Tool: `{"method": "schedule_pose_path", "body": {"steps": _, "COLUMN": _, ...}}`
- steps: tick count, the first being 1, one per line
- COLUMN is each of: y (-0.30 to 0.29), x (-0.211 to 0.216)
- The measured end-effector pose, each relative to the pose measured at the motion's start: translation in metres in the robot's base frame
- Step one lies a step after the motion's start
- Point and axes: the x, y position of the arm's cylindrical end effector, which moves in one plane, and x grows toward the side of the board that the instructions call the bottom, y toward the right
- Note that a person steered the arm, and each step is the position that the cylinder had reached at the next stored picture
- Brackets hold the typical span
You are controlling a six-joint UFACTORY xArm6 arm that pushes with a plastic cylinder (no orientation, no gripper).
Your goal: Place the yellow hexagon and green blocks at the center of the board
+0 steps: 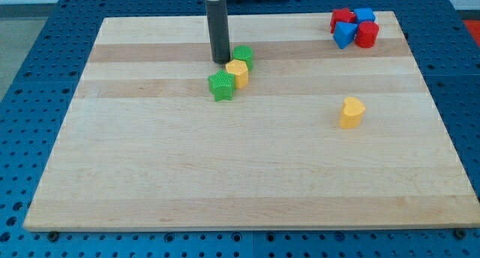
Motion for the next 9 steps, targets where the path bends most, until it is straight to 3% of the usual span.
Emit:
{"method": "schedule_pose_path", "body": {"steps": 2, "y": 0.018, "x": -0.013}}
{"method": "schedule_pose_path", "body": {"steps": 4, "y": 0.017, "x": 0.055}}
{"method": "schedule_pose_path", "body": {"steps": 5, "y": 0.017, "x": 0.059}}
{"method": "schedule_pose_path", "body": {"steps": 7, "y": 0.015, "x": -0.014}}
{"method": "schedule_pose_path", "body": {"steps": 9, "y": 0.050, "x": -0.018}}
